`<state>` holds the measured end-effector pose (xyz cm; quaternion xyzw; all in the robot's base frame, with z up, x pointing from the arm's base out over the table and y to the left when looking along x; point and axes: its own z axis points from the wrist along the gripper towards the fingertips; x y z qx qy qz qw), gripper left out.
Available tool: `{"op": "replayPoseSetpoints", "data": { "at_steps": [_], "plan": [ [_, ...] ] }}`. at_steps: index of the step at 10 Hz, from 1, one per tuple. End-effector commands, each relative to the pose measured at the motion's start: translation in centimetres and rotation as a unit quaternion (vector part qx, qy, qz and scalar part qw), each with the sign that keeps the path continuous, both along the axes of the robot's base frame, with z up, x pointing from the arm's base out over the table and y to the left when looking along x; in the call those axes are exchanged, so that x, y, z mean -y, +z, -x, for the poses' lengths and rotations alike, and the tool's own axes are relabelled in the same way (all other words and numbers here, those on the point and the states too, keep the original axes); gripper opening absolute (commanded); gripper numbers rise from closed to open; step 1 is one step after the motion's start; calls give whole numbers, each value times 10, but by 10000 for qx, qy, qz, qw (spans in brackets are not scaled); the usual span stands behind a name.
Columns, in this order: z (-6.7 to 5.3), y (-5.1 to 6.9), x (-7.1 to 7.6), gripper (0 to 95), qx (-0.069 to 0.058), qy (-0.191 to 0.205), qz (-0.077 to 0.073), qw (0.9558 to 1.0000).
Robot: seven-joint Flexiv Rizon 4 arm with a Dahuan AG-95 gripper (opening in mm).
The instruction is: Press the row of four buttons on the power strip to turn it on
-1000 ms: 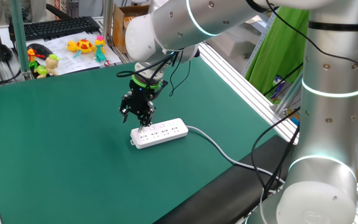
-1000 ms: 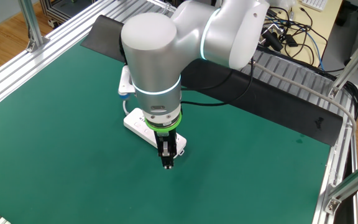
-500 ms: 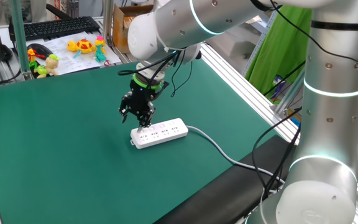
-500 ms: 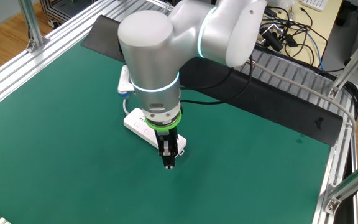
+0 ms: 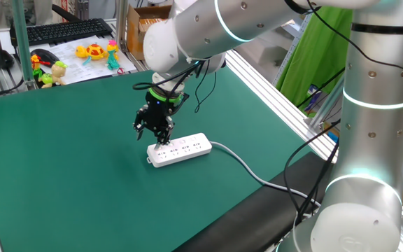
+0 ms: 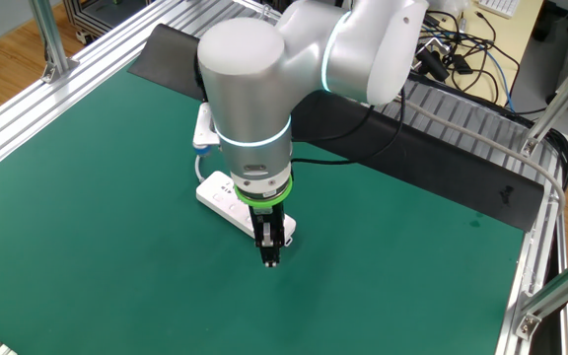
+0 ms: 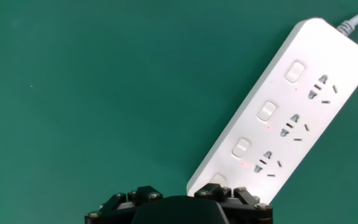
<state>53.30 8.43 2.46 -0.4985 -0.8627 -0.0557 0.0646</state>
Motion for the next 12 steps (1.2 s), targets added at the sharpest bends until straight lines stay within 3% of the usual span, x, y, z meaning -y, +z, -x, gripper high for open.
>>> {"op": "replayPoseSetpoints", "data": {
  "at_steps": [1,2,5,6,8,11,12],
  "plan": [
    [5,14,7,570,-203,120,-58,9997],
    [8,20,11,570,-312,215,-39,9993],
    [10,20,12,570,-405,423,79,9983],
    [14,18,15,570,-454,655,134,9967],
    [27,14,26,570,-432,1053,147,9934],
    [43,12,48,570,-384,1677,231,9848],
    [51,15,56,570,-362,1943,274,9799]
  ]
}}
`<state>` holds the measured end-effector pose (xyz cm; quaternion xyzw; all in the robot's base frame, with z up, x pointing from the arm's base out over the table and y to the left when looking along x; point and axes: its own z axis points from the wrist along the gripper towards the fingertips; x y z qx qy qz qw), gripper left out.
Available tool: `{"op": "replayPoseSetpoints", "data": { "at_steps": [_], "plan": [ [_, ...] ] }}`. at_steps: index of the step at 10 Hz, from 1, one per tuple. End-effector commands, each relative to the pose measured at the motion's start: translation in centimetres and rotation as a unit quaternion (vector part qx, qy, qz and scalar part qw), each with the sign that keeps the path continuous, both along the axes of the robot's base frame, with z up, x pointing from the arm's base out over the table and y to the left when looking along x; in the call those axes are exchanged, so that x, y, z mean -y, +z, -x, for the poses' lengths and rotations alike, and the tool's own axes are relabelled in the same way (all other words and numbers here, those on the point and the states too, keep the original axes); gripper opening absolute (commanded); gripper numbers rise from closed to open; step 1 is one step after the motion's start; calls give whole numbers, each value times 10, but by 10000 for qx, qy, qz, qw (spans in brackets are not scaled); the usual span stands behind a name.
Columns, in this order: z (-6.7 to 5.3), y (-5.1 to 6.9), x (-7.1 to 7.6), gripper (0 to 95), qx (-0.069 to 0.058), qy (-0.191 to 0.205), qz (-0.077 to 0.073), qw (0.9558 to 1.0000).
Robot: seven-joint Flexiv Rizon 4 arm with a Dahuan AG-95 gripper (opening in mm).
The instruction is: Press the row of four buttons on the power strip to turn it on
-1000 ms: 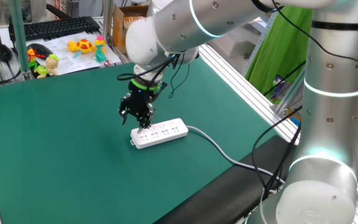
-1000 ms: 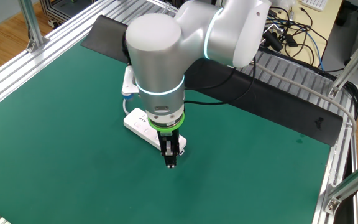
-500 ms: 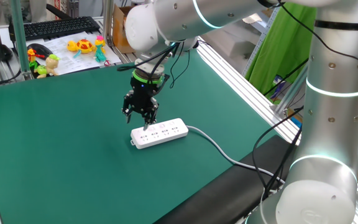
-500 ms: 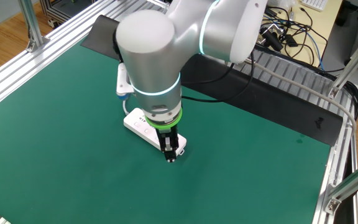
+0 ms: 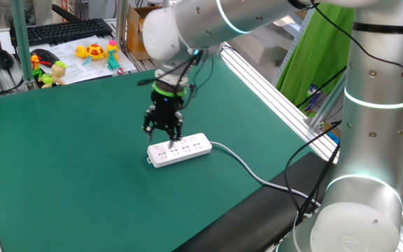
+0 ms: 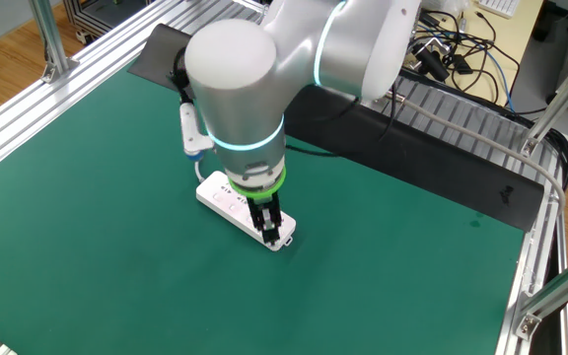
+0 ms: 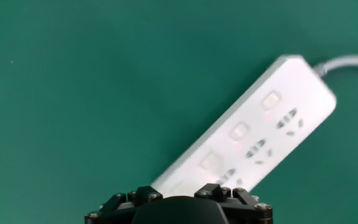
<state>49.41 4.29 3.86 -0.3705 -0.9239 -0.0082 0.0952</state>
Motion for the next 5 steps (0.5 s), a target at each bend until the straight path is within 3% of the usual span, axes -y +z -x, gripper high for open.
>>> {"op": "replayPoseSetpoints", "data": {
  "at_steps": [1,4,5],
  "plan": [
    [18,5,18,570,53,678,49,9977],
    [26,13,22,570,239,1270,133,9915],
    [25,14,23,570,363,1443,152,9888]
  ]
}}
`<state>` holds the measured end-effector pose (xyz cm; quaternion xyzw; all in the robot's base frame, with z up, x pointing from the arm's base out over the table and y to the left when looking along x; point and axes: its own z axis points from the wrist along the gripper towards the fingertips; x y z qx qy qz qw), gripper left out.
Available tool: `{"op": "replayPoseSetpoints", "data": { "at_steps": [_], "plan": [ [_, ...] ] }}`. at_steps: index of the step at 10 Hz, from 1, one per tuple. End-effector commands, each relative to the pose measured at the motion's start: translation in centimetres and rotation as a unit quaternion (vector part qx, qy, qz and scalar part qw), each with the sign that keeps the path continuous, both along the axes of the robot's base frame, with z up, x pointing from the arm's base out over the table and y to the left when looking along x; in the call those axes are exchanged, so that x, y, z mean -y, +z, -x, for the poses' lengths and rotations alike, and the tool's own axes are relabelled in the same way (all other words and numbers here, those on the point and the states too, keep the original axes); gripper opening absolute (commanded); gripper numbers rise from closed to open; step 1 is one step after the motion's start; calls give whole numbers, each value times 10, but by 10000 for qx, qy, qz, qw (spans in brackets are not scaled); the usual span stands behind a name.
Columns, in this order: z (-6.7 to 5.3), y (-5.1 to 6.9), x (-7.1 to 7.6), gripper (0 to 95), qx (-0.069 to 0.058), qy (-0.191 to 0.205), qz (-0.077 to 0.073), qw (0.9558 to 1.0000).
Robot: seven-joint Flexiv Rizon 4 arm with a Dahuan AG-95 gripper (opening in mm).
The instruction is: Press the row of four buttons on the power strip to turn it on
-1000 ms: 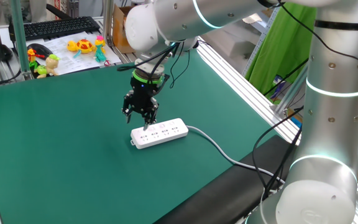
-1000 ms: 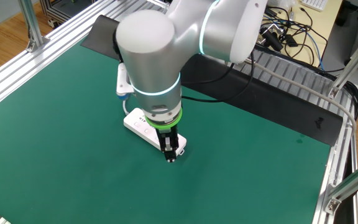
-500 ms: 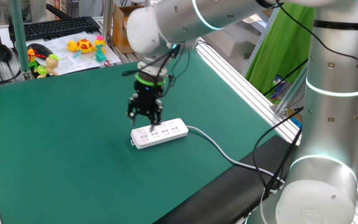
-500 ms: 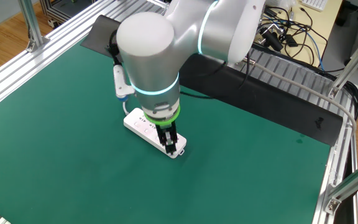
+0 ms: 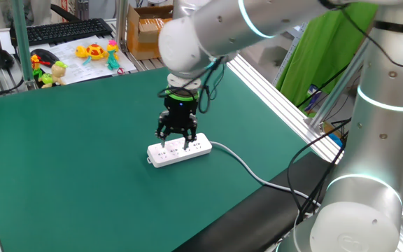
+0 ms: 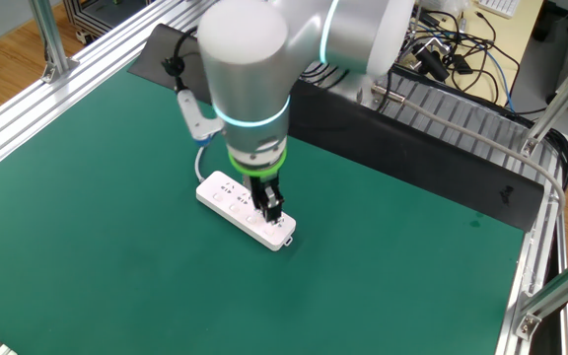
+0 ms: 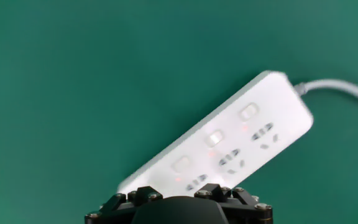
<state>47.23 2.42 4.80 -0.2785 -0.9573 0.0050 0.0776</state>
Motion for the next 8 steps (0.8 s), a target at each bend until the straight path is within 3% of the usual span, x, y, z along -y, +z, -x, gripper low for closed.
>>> {"op": "replayPoseSetpoints", "data": {
  "at_steps": [1,2,3,6,8],
  "plan": [
    [2,7,6,570,279,743,48,9968],
    [2,9,7,570,346,966,16,9947],
    [2,10,6,380,412,1153,28,9925],
    [-7,31,-1,380,486,1379,-67,9892],
    [-5,31,-4,380,504,1467,-27,9879]
  ]
}}
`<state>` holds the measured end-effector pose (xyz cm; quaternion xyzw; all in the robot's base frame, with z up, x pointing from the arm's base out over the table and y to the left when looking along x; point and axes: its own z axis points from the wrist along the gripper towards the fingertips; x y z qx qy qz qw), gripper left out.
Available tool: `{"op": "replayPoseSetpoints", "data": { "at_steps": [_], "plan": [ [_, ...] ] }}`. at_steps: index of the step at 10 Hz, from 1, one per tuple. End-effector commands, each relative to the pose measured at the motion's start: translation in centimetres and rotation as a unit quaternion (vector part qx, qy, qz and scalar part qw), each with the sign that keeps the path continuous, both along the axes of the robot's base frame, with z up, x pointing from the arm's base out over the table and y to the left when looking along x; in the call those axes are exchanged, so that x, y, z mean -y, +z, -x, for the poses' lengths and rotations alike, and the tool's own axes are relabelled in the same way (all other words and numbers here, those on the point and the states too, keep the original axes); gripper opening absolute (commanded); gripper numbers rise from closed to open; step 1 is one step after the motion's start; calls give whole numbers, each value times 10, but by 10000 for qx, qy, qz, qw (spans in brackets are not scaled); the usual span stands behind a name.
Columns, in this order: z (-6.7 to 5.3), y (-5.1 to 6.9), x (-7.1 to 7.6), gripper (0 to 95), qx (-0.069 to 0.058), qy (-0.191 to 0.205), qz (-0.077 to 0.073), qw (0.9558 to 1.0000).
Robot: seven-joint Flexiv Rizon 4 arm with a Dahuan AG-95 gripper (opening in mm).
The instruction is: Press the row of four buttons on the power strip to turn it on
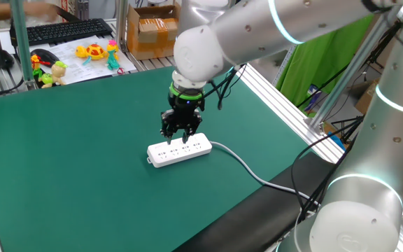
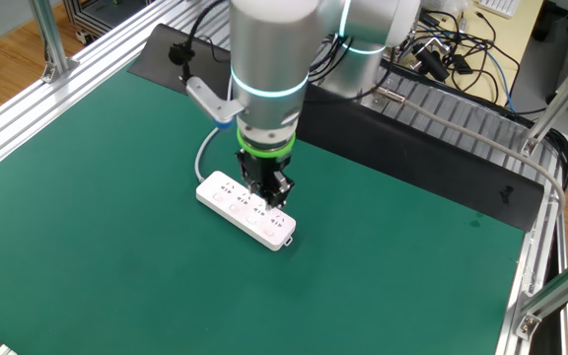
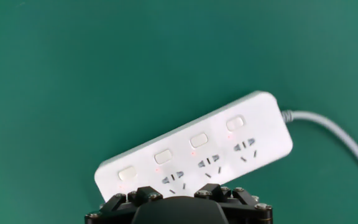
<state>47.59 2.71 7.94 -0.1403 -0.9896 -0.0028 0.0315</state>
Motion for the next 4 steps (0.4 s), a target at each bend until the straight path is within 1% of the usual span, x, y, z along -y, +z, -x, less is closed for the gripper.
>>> {"op": "replayPoseSetpoints", "data": {
  "at_steps": [1,3,4],
  "plan": [
    [-1,0,-2,380,20,85,27,10000],
    [0,0,-3,380,-55,54,27,10000],
    [0,1,-3,380,-58,51,27,10000]
  ]
}}
